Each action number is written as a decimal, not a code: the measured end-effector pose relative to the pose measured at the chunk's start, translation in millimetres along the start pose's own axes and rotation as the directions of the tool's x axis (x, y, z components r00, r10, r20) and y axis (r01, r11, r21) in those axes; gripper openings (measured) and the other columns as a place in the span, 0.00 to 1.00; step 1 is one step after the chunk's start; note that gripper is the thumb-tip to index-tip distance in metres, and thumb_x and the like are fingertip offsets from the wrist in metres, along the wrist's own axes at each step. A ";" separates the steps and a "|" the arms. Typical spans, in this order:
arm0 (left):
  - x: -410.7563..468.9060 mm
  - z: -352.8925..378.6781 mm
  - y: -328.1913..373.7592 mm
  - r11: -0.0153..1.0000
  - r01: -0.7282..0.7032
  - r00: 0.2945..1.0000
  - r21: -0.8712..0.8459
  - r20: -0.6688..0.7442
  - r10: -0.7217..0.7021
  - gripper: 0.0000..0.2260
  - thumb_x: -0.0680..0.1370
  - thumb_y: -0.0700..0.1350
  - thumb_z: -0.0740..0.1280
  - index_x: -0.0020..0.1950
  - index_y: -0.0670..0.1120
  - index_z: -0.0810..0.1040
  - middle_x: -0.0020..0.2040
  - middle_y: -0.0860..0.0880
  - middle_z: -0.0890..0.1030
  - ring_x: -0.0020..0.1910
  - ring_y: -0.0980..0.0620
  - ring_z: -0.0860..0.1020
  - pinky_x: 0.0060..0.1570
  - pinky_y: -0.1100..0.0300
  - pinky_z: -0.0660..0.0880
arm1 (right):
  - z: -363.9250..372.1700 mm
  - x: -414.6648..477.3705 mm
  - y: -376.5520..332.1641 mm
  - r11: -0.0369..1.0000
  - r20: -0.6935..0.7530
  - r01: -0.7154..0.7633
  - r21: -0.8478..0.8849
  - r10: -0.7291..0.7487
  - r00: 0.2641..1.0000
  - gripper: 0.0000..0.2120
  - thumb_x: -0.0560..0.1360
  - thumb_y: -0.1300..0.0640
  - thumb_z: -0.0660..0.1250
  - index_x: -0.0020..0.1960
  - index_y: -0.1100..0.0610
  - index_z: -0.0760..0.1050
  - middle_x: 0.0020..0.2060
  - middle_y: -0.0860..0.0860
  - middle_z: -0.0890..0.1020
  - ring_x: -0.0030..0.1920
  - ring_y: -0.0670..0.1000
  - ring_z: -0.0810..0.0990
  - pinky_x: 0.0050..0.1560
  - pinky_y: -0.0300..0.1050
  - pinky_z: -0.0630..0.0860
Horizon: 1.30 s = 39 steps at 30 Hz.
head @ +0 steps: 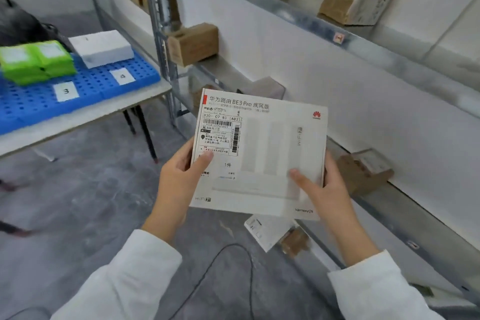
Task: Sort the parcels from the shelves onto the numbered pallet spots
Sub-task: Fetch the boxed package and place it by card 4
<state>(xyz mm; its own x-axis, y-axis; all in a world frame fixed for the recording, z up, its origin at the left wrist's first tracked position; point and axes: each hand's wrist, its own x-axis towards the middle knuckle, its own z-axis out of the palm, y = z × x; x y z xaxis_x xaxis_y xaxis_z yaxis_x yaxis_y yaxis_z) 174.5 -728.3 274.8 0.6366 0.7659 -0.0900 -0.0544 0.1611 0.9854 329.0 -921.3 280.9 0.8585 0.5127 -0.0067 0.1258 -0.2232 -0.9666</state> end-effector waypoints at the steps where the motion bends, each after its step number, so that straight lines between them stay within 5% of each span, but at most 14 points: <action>1: -1.3 -13.3 1.5 1.000 0.001 1.000 0.005 -0.018 0.000 0.15 0.79 0.42 0.67 0.64 0.53 0.78 0.56 0.56 0.83 0.56 0.56 0.81 0.58 0.52 0.77 | 13.2 2.2 -3.7 1.000 0.026 0.006 -0.005 -0.006 1.000 0.29 0.72 0.53 0.74 0.68 0.38 0.67 0.57 0.34 0.79 0.57 0.39 0.79 0.56 0.44 0.77; 6: -11.4 -117.6 15.9 0.999 -0.031 0.969 0.017 -0.245 0.034 0.14 0.79 0.44 0.67 0.63 0.54 0.78 0.54 0.57 0.84 0.53 0.56 0.82 0.53 0.55 0.79 | 121.4 10.5 -27.1 0.999 0.235 0.048 -0.019 -0.042 0.971 0.31 0.72 0.49 0.74 0.69 0.33 0.63 0.60 0.34 0.77 0.61 0.45 0.77 0.60 0.56 0.76; 11: -27.0 -182.4 23.2 0.997 -0.062 0.905 0.037 -0.420 0.072 0.13 0.78 0.43 0.67 0.60 0.56 0.79 0.52 0.59 0.84 0.51 0.57 0.83 0.49 0.58 0.79 | 195.9 12.1 -47.1 0.995 0.374 0.093 0.023 -0.094 0.922 0.28 0.72 0.53 0.74 0.63 0.31 0.66 0.49 0.25 0.77 0.52 0.33 0.78 0.48 0.38 0.77; 17: -20.9 -220.7 25.0 0.998 -0.056 0.834 0.038 -0.547 0.068 0.14 0.77 0.46 0.69 0.61 0.58 0.79 0.53 0.58 0.84 0.52 0.56 0.83 0.54 0.50 0.79 | 253.1 33.7 -60.8 0.997 0.505 0.080 0.013 -0.075 0.860 0.33 0.71 0.49 0.75 0.69 0.32 0.63 0.61 0.35 0.77 0.59 0.43 0.77 0.55 0.49 0.79; 23: 18.9 -231.0 36.0 0.996 -0.090 0.769 0.027 -0.633 0.087 0.13 0.78 0.45 0.68 0.61 0.57 0.80 0.53 0.57 0.84 0.53 0.54 0.83 0.56 0.48 0.79 | 296.1 84.7 -78.7 0.995 0.588 0.095 0.027 -0.092 0.804 0.29 0.70 0.47 0.74 0.63 0.29 0.63 0.52 0.26 0.76 0.55 0.36 0.76 0.45 0.35 0.75; 30: 90.0 -221.9 63.1 0.992 -0.118 0.770 0.036 -0.628 0.114 0.14 0.78 0.45 0.68 0.62 0.56 0.79 0.54 0.55 0.84 0.54 0.53 0.83 0.52 0.51 0.79 | 326.5 167.2 -98.4 0.987 0.620 0.078 0.139 -0.148 0.770 0.30 0.71 0.51 0.74 0.68 0.37 0.67 0.54 0.30 0.78 0.50 0.27 0.76 0.42 0.28 0.76; 35: 155.8 -213.3 81.9 0.990 -0.133 0.777 0.053 -0.615 0.137 0.14 0.78 0.45 0.68 0.63 0.56 0.78 0.56 0.55 0.84 0.55 0.54 0.82 0.52 0.52 0.79 | 339.6 233.3 -109.0 0.978 0.614 0.079 0.193 -0.184 0.768 0.31 0.72 0.51 0.74 0.70 0.38 0.66 0.61 0.36 0.78 0.60 0.38 0.76 0.61 0.44 0.76; 39: 203.4 -205.0 86.4 0.988 -0.145 0.771 0.056 -0.619 0.148 0.15 0.78 0.45 0.68 0.63 0.55 0.78 0.56 0.55 0.84 0.54 0.54 0.82 0.53 0.51 0.79 | 347.2 282.8 -111.2 0.977 0.614 0.118 0.177 -0.203 0.763 0.32 0.71 0.47 0.75 0.71 0.36 0.64 0.63 0.37 0.77 0.63 0.44 0.75 0.64 0.51 0.75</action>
<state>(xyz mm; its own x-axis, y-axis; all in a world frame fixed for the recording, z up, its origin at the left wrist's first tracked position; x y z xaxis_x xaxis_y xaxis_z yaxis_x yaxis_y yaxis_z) 141.6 -431.1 312.0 0.0070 0.9999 -0.0124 -0.1034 0.0130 0.9946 385.2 -463.7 297.6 0.3239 0.9455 0.0339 0.1364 -0.0112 -0.9906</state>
